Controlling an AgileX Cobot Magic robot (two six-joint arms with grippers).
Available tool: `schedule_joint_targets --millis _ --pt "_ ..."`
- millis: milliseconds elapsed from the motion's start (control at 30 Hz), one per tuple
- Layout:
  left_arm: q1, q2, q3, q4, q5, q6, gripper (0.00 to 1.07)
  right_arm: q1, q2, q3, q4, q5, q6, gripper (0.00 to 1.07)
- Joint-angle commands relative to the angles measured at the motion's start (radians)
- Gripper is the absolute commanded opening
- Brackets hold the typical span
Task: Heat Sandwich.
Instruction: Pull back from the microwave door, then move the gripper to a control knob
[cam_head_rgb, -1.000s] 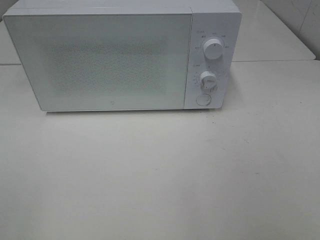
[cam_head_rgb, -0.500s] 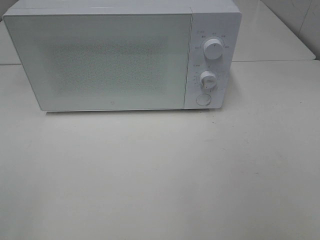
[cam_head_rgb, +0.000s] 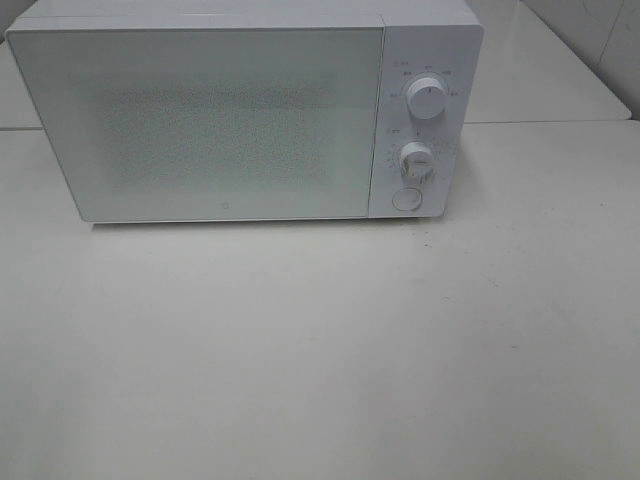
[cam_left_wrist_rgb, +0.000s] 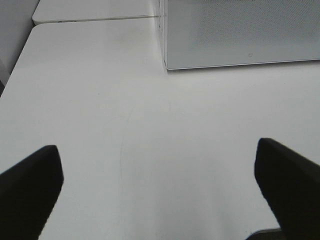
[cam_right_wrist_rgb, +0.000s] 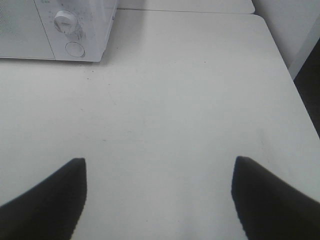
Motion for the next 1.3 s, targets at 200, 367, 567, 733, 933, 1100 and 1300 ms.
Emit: schedule_joint_targets --millis 200,367,567,733,933,1100,1300 --pt "0.002 -0.026 0.003 -0.008 -0.015 0.001 1.04 -0.007 -0.027 0.001 0.001 -0.009 -0.005 0.76" --pt "0.002 -0.026 0.003 -0.008 -0.015 0.001 1.04 -0.007 -0.027 0.001 0.001 -0.009 -0.005 0.76" --pt "0.002 -0.026 0.003 -0.008 -0.015 0.001 1.04 -0.007 -0.027 0.001 0.001 -0.009 -0.005 0.76" --pt "0.002 -0.026 0.003 -0.008 -0.015 0.001 1.04 -0.007 -0.027 0.001 0.001 -0.009 -0.005 0.76" --pt "0.002 -0.026 0.003 -0.008 -0.015 0.001 1.04 -0.005 -0.027 0.001 0.002 -0.009 -0.005 0.76" --pt "0.002 -0.026 0.003 -0.008 -0.015 0.001 1.04 -0.005 -0.027 0.001 0.001 -0.01 -0.005 0.76" --pt "0.002 -0.026 0.003 -0.008 -0.015 0.001 1.04 -0.005 -0.016 -0.02 0.002 -0.029 -0.005 0.77"
